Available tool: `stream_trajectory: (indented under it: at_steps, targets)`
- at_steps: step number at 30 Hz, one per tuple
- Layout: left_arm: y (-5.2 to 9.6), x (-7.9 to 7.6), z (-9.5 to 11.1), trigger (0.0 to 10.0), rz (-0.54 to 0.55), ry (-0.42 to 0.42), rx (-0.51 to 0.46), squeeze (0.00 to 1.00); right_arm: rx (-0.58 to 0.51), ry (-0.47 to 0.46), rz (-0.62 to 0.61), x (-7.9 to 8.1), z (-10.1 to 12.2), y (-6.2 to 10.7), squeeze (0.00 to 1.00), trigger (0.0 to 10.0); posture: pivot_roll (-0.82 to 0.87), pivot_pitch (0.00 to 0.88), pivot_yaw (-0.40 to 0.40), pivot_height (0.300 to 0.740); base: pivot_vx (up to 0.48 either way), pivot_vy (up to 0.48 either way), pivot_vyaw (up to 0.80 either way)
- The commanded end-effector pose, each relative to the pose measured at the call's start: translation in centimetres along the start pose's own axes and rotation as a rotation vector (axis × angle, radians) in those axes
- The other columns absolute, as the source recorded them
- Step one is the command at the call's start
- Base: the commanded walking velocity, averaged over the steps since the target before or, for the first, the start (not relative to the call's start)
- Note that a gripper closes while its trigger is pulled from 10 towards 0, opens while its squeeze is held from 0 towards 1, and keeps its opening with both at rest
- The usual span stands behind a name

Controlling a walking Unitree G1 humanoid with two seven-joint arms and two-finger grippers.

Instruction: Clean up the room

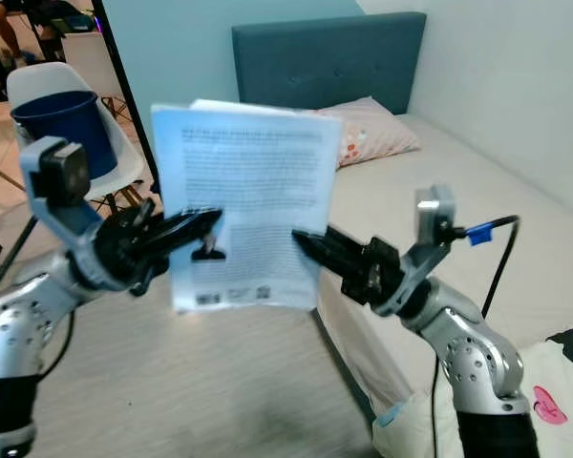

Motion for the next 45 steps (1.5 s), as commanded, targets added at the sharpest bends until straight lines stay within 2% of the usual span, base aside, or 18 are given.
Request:
stream_trajectory:
  at_steps: [1,6,7,9,10,12,15,25,26,27,28,37,39,40,42,43,44,45]
  targets:
    - [-0.4,0.4,0.9,0.0,0.039,-0.042,-0.058,0.0,-0.068,0.013,-0.03,-0.4,0.9,0.2,1.0,10.0,-0.08,0.0,-0.026,0.74,0.0,0.0,0.0]
    - [-0.8,0.8,1.3,0.0,0.074,-0.045,-0.114,0.0,-0.114,0.017,-0.059,-0.8,1.4,0.3,1.0,10.0,-0.08,0.0,-0.026,0.74,0.0,0.0,0.0]
    - [-1.1,1.1,1.7,0.0,0.09,-0.035,-0.174,0.0,-0.132,0.015,-0.064,-0.9,1.6,0.3,1.0,10.0,-0.08,0.0,-0.023,0.74,0.0,0.0,0.0]
    - [-1.1,1.1,1.7,0.0,0.09,-0.035,-0.174,0.0,-0.132,0.015,-0.064,-0.9,1.6,0.3,1.0,10.0,-0.08,0.0,-0.023,0.74,0.0,0.0,0.0]
    - [-1.7,1.5,2.9,0.0,0.115,-0.01,-0.319,0.0,-0.165,0.002,-0.065,-0.7,1.6,0.1,1.0,10.0,-0.08,0.0,-0.023,0.74,0.0,0.0,0.0]
    - [-1.7,1.5,2.9,0.0,0.115,-0.01,-0.319,0.0,-0.165,0.002,-0.065,-0.7,1.6,0.1,1.0,10.0,-0.08,0.0,-0.023,0.74,0.0,0.0,0.0]
    - [-2.0,1.4,3.7,0.0,0.106,0.017,-0.405,0.0,-0.183,-0.008,-0.068,-0.6,1.4,-0.3,1.0,10.0,-0.08,0.0,-0.019,0.74,0.0,0.0,0.0]
    - [-2.7,0.6,4.0,0.0,0.049,0.051,-0.445,0.0,-0.254,-0.032,-0.071,-0.6,1.6,-1.2,1.0,10.0,-0.08,0.0,-0.021,0.74,0.0,0.0,0.0]
    - [-2.8,0.5,3.8,0.0,0.046,0.055,-0.445,0.0,-0.268,-0.042,-0.064,-0.6,1.6,-1.4,0.89,10.0,-0.08,0.0,-0.021,0.74,0.0,0.0,0.0]
    - [-2.8,0.5,3.8,0.0,0.046,0.055,-0.445,0.0,-0.268,-0.042,-0.064,-0.6,1.6,-1.4,0.89,10.0,-0.08,0.0,-0.021,0.74,0.0,0.0,0.0]
    - [-2.9,0.4,3.5,0.0,0.046,0.066,-0.445,0.0,-0.293,-0.062,-0.054,-0.5,1.7,-1.7,0.0,10.0,-0.08,0.0,-0.022,0.74,0.0,0.0,0.0]
    - [-3.1,0.5,2.7,0.0,0.058,0.096,-0.452,0.0,-0.36,-0.136,-0.033,-0.4,1.7,-2.7,0.0,10.0,-0.08,0.0,-0.023,0.74,0.0,0.0,0.0]
    - [-3.2,0.7,2.6,0.0,0.069,0.107,-0.473,0.0,-0.376,-0.189,-0.032,-0.3,1.0,-3.5,0.0,10.0,-0.08,0.0,-0.023,0.74,0.0,0.0,0.0]
    - [-3.2,0.8,2.7,0.0,0.081,0.104,-0.482,0.0,-0.386,-0.212,-0.034,-0.3,0.7,-3.8,0.0,7.4,-0.08,0.0,-0.02,0.74,0.0,0.0,0.0]
    - [-3.2,0.8,2.7,0.0,0.081,0.104,-0.482,0.0,-0.386,-0.212,-0.034,-0.3,0.7,-3.8,0.0,7.4,-0.08,0.0,-0.02,0.74,0.0,0.0,0.0]
    - [-3.1,1.0,2.8,0.0,0.095,0.102,-0.501,0.0,-0.398,-0.235,-0.041,-0.4,0.3,-4.1,0.0,3.1,-0.08,0.0,-0.02,0.74,0.0,0.0,0.0]
    - [-3.1,1.0,2.8,0.0,0.095,0.102,-0.501,0.0,-0.398,-0.235,-0.041,-0.4,0.3,-4.1,0.0,3.1,-0.08,0.0,-0.02,0.74,0.0,0.0,0.0]
    - [-2.9,1.3,3.1,0.0,0.112,0.098,-0.52,0.0,-0.407,-0.257,-0.044,-0.3,0.0,-4.3,0.0,2.4,-0.08,0.0,-0.022,0.74,0.0,0.0,0.0]
Point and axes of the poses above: a point about 5 cm out from each wrist's last joint towards the gripper, its own y axis pointing back from the gripper into the wrist, its own z axis along the axis of the wrist's last joint, x = y × z, the point moved 1 cm from there along -y, pointing out of the wrist towards the gripper, and after that the axes turned 4 degrees about y, right-handed, at the moved point
